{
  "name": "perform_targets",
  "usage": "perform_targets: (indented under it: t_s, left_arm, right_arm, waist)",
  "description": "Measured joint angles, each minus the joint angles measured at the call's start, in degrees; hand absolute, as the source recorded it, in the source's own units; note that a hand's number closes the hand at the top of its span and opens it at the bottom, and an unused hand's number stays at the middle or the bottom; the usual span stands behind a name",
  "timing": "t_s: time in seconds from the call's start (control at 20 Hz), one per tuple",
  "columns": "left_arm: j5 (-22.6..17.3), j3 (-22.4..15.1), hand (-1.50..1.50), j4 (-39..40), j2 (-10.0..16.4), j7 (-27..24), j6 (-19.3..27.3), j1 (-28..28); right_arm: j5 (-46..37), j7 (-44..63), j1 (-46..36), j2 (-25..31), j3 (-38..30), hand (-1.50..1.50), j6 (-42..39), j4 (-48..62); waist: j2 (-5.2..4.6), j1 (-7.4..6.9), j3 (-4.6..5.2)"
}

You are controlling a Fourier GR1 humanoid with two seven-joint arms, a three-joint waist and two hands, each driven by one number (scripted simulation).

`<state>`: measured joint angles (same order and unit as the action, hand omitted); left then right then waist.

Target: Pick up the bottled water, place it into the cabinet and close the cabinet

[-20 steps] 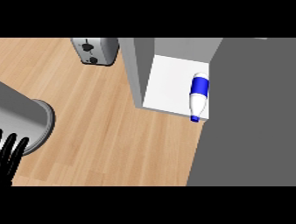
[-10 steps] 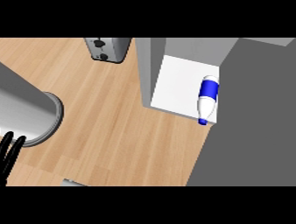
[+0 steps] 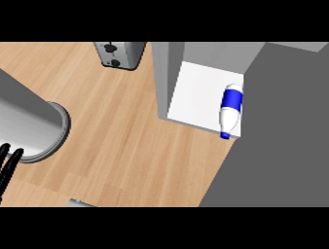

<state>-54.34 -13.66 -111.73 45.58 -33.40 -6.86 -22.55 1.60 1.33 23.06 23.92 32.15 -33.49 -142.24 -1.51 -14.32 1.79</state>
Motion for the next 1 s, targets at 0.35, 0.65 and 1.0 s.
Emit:
perform_targets:
  t_s: [0.35,0.65,1.0]
  left_arm:
    - [-1.0,1.0,-1.5,0.4,0.5,0.1,-0.8,0.2]
    - [-1.3,1.6,-1.5,0.4,0.8,0.1,-1.6,0.3]
    - [-1.7,2.5,-1.5,0.6,1.4,0.1,-2.5,1.0]
  right_arm:
    - [0.3,2.3,-3.6,0.2,0.5,1.5,-0.9,0.2]
    - [2.0,2.5,-3.9,-0.4,0.7,1.5,-1.4,0.9]
    - [5.8,2.0,-4.4,-1.1,0.7,1.5,-2.5,2.5]
  waist:
    - [-0.35,0.24,0.08]
    - [-1.24,-0.8,0.1]
    - [-2.35,-2.25,0.03]
